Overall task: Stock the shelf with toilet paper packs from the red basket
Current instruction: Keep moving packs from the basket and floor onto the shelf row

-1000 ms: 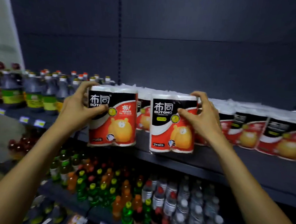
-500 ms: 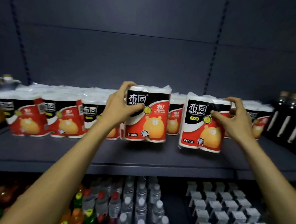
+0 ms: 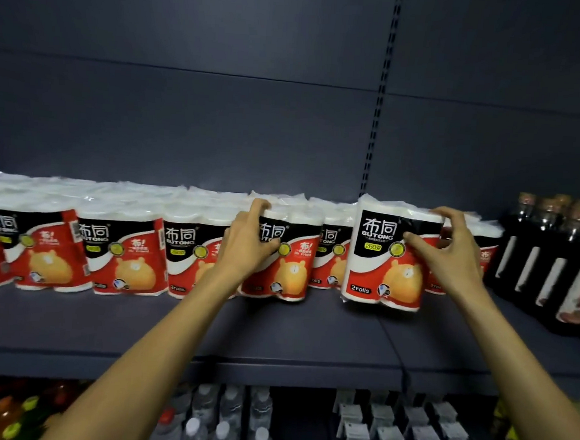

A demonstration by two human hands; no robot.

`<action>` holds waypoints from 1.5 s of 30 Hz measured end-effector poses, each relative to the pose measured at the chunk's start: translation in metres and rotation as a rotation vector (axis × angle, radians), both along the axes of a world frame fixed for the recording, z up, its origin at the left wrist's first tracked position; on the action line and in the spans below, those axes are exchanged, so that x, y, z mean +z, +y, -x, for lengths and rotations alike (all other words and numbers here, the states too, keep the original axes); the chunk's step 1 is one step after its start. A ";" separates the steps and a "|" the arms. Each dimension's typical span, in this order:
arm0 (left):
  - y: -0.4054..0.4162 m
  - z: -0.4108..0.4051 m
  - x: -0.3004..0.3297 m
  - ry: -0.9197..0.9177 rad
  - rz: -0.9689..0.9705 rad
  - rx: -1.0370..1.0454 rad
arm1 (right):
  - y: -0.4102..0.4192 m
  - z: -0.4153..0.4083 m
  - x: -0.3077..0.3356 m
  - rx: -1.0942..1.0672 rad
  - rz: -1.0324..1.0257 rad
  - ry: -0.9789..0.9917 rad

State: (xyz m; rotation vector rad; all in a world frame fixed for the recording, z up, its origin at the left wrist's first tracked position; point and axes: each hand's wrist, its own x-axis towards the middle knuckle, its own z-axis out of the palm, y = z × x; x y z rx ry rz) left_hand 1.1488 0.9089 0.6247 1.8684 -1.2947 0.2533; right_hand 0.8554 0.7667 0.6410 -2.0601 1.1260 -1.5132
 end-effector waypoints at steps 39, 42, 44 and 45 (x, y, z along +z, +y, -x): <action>0.163 -0.024 -0.024 0.025 -0.307 0.112 | 0.107 -0.093 -0.010 0.441 0.088 0.376; 0.222 -0.045 -0.027 0.019 -0.325 0.161 | 0.171 -0.147 -0.017 0.675 0.077 0.465; 0.275 -0.063 -0.035 0.051 -0.343 0.220 | 0.220 -0.186 -0.029 0.810 0.088 0.514; 0.306 -0.073 -0.041 0.077 -0.344 0.264 | 0.245 -0.207 -0.036 0.872 0.091 0.548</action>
